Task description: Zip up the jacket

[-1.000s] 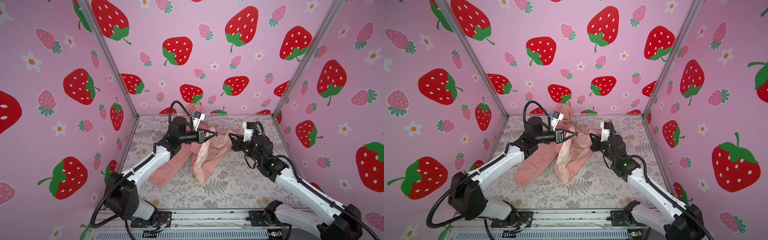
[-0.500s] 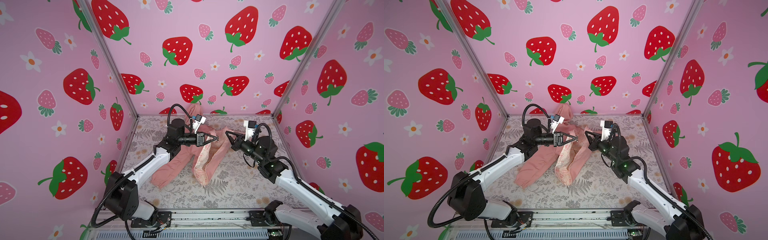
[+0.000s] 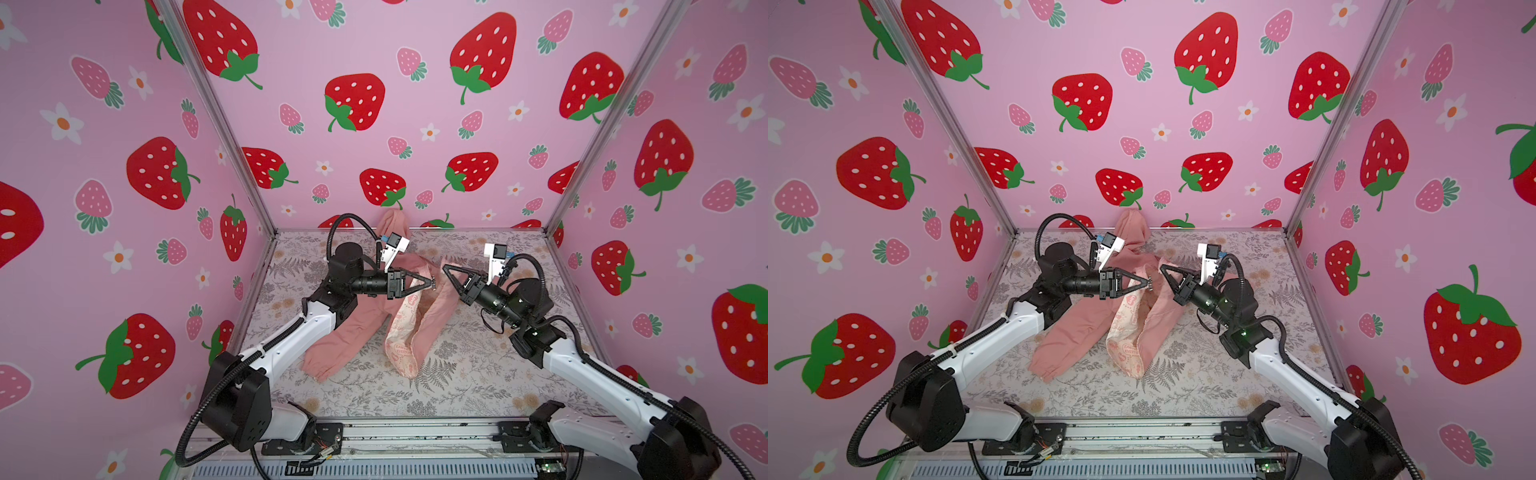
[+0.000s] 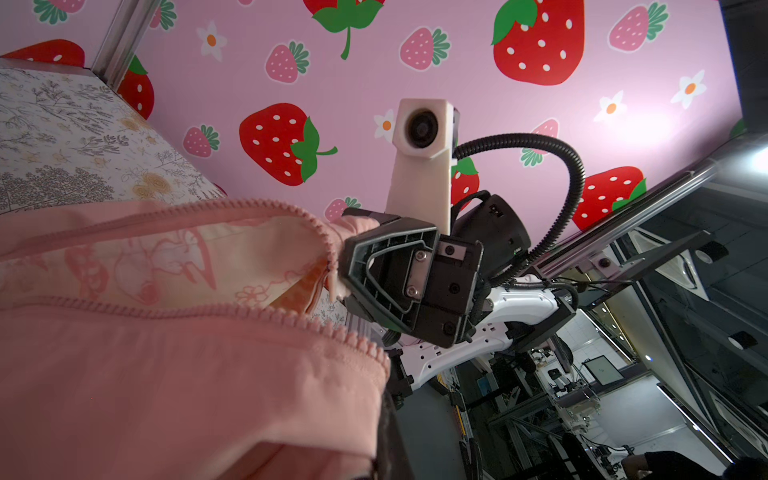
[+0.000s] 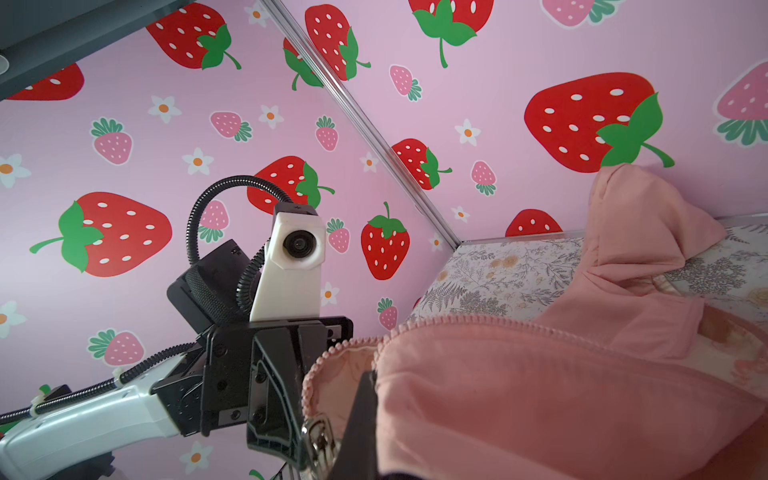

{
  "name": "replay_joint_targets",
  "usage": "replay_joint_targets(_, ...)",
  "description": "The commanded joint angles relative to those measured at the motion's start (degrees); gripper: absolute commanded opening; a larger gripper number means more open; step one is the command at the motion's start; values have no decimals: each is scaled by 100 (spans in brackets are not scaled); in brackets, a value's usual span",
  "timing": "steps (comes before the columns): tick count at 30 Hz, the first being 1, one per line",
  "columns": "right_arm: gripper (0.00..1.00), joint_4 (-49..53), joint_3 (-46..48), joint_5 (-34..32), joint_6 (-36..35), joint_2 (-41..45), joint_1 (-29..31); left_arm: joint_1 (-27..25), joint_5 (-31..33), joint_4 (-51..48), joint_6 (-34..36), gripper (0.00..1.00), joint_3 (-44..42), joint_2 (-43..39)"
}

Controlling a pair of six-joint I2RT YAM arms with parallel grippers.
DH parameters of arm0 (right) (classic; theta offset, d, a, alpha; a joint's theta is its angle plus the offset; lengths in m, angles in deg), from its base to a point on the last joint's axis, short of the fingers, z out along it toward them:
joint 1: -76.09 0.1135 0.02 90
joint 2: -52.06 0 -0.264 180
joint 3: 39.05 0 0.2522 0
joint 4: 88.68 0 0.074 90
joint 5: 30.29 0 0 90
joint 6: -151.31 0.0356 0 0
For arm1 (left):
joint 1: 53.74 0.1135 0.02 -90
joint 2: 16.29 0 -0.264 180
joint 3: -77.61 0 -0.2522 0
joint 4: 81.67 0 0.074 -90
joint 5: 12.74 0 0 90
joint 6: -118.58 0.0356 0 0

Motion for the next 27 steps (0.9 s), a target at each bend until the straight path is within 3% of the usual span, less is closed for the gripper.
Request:
replay_joint_targets(1, 0, -612, 52, 67, 183, 51, 84, 24, -407, 484, -185, 0, 32, -26)
replay_joint_targets(14, 0, -796, 140, -44, 127, 45, 357, 38, -687, 774, -627, 0, 151, 195)
replay_joint_targets(27, 0, -840, 490, -366, 141, 513, 375, 56, -712, 1827, -1575, 0, 44, 450)
